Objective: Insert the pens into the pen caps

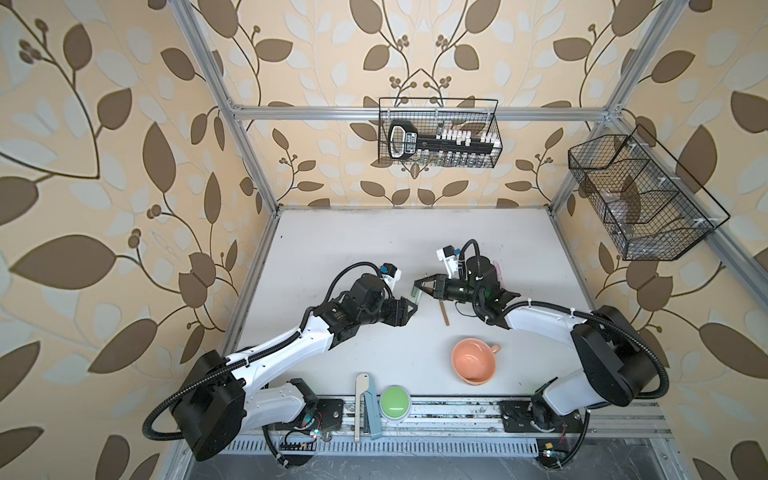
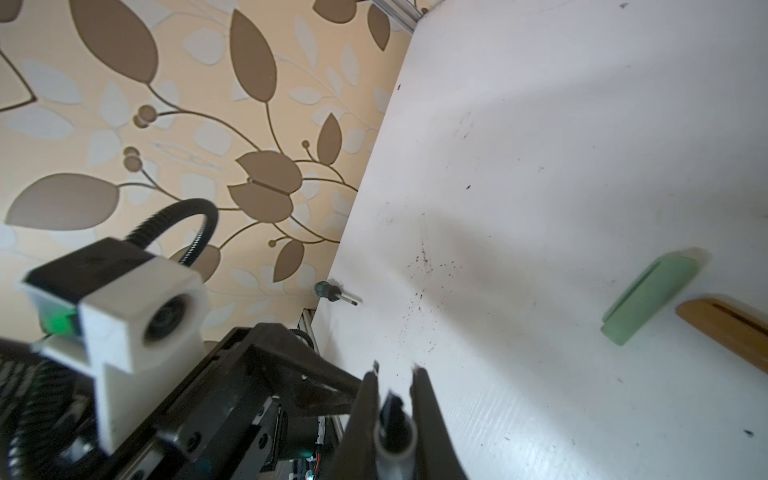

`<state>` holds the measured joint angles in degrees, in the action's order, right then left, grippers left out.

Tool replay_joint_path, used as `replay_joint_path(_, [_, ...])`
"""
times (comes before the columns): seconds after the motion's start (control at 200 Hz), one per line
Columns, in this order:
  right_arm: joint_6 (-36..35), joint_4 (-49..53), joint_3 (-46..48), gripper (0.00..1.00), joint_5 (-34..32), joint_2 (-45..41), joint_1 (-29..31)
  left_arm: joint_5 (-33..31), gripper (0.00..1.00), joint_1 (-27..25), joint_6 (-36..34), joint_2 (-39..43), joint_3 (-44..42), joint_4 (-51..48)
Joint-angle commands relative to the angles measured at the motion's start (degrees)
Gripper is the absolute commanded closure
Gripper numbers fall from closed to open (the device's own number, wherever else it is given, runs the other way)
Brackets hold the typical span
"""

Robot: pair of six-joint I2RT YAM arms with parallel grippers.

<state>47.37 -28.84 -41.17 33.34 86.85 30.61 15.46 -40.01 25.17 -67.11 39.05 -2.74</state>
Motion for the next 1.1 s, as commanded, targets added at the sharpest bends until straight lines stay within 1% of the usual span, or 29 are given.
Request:
replay_joint_path(0.0, [-0.4,-1.3,-0.8,1.0,4.6,-0.9,-0.3,8.4,0.33,0.8,1.3,0.9,-0.1,4.6])
replay_joint_path(0.11, [2.4,-5.5,-0.5,1.0,7.8,0.2,-0.2,11.6,0.36,1.3,1.8,-0.1,-0.2,6.1])
replay_joint_path(0.15, [3.0,-6.7,-0.3,1.0,8.1,0.5,-0.2,12.4,0.38,1.3,1.9,-0.4,-0.1,6.5])
replay_joint_path(0.19, [3.7,-7.6,0.1,1.0,7.8,0.5,-0.1,12.9,0.39,1.3,2.0,-0.5,0.0,6.5])
replay_joint_path(0.39, [6.2,-12.0,0.9,1.0,9.2,0.9,-0.3,13.5,0.42,1.3,1.9,-1.4,0.2,6.1])
replay_joint_path(0.515, [8.1,-14.6,1.1,1.0,10.3,2.0,-0.3,13.0,0.47,1.3,1.5,-1.5,0.8,5.2])
replay_joint_path(0.58, [8.1,-14.5,1.1,1.0,10.6,2.3,-0.2,12.4,0.51,1.3,1.4,-1.4,0.9,4.9])
replay_joint_path(0.8, [7.0,-13.1,1.3,1.0,9.9,2.4,0.1,11.6,0.57,1.3,1.0,-1.1,1.1,4.5])
replay_joint_path(0.89, [6.8,-13.0,1.4,1.0,9.7,2.4,0.1,11.4,0.62,1.3,0.7,-1.2,1.1,4.1])
replay_joint_path(0.965, [6.2,-12.6,1.3,1.0,9.7,2.4,0.1,11.2,0.68,1.3,0.4,-1.4,1.3,3.8])
replay_joint_path(1.095, [4.0,-10.0,0.6,1.0,9.7,2.5,0.4,11.7,0.7,1.3,0.1,-2.3,1.8,3.9])
